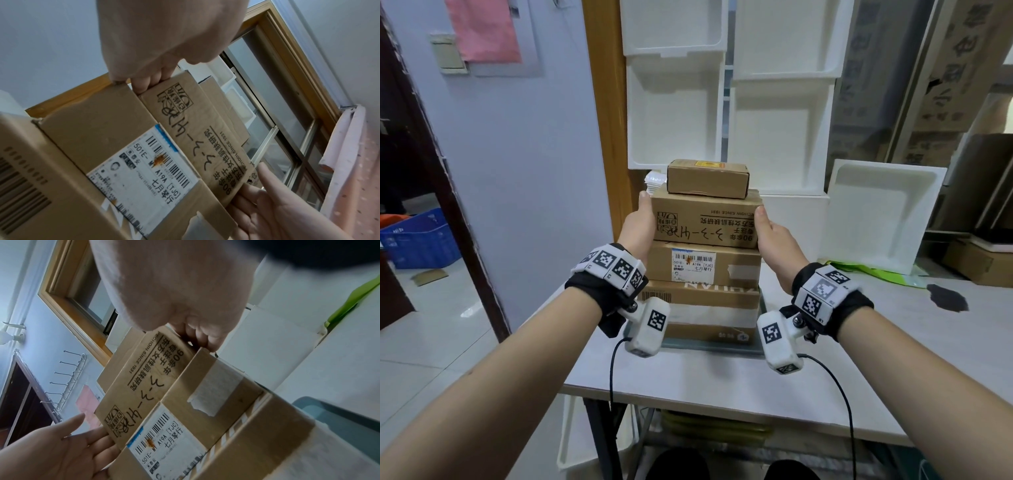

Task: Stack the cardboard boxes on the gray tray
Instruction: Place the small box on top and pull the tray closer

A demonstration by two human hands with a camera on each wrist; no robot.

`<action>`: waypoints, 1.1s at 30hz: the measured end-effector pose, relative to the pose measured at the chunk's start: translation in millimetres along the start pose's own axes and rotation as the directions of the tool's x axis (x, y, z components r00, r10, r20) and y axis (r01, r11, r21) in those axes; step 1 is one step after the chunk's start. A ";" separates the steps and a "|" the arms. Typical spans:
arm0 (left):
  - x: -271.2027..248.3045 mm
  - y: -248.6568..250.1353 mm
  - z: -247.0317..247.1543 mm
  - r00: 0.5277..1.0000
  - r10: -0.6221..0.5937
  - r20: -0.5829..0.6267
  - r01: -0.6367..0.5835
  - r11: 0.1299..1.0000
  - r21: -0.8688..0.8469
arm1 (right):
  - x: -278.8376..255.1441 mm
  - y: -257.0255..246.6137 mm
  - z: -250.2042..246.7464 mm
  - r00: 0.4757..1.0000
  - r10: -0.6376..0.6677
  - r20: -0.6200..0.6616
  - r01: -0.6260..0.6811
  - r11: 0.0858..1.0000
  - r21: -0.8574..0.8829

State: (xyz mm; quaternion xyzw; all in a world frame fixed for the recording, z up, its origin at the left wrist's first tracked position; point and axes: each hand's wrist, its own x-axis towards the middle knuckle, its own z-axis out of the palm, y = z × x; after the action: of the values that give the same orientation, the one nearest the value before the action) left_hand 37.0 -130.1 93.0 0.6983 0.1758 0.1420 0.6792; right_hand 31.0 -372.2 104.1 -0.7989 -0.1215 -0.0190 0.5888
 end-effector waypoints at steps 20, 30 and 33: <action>-7.3 -103.9 -42.2 0.964 -0.267 -0.010 0.264 0.956 -0.128 | 5.2 90.7 0.1 0.945 0.315 -0.088 -0.309 0.948 0.074; 8.5 -128.5 -44.8 0.925 -0.374 0.063 0.379 0.899 -0.218 | 5.6 123.9 12.0 0.893 0.450 -0.022 -0.443 0.886 0.135; 6.7 -131.7 -46.3 0.931 -0.359 0.071 0.366 0.903 -0.227 | 3.5 126.9 17.0 0.880 0.475 0.012 -0.471 0.868 0.159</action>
State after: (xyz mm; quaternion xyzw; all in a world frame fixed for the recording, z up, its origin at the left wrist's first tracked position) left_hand 15.8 -83.5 -37.1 0.5694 0.2752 0.0238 0.7743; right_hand 60.0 -390.7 -19.3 -0.7550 0.0849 0.1243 0.6382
